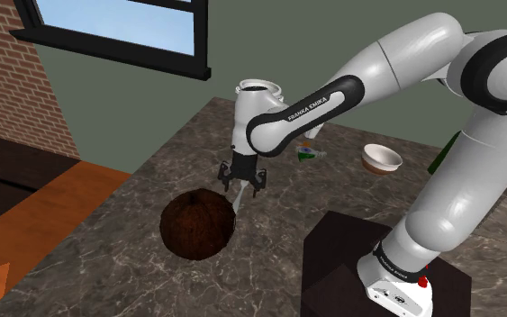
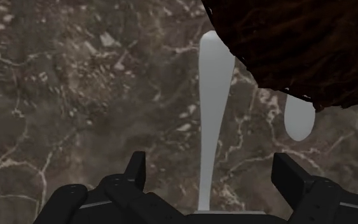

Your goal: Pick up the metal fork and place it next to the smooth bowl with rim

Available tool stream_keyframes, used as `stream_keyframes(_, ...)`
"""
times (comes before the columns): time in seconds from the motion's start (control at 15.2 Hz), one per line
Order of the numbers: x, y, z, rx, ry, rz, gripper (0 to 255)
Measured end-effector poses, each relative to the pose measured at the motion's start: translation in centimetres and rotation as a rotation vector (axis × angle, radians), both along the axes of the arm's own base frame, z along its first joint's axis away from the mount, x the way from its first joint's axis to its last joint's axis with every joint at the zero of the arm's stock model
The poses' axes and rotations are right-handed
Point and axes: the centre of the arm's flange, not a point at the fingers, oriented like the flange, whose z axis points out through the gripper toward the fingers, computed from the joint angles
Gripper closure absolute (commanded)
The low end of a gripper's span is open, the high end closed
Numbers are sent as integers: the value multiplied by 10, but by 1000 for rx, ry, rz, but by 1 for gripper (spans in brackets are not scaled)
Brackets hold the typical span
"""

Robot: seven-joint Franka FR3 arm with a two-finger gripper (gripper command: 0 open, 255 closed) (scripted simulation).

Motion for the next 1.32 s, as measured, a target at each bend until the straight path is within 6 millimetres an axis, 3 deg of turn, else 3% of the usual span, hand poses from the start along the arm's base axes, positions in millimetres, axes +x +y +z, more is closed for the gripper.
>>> stream_keyframes(0.07,0,0,0,0,0,0,0)
stream_keyframes(0.13,0,0,0,0,0,0,255)
stream_keyframes(0.79,0,0,0,0,0,0,255)
stream_keyframes(1.32,0,-1,36,0,1,0,255)
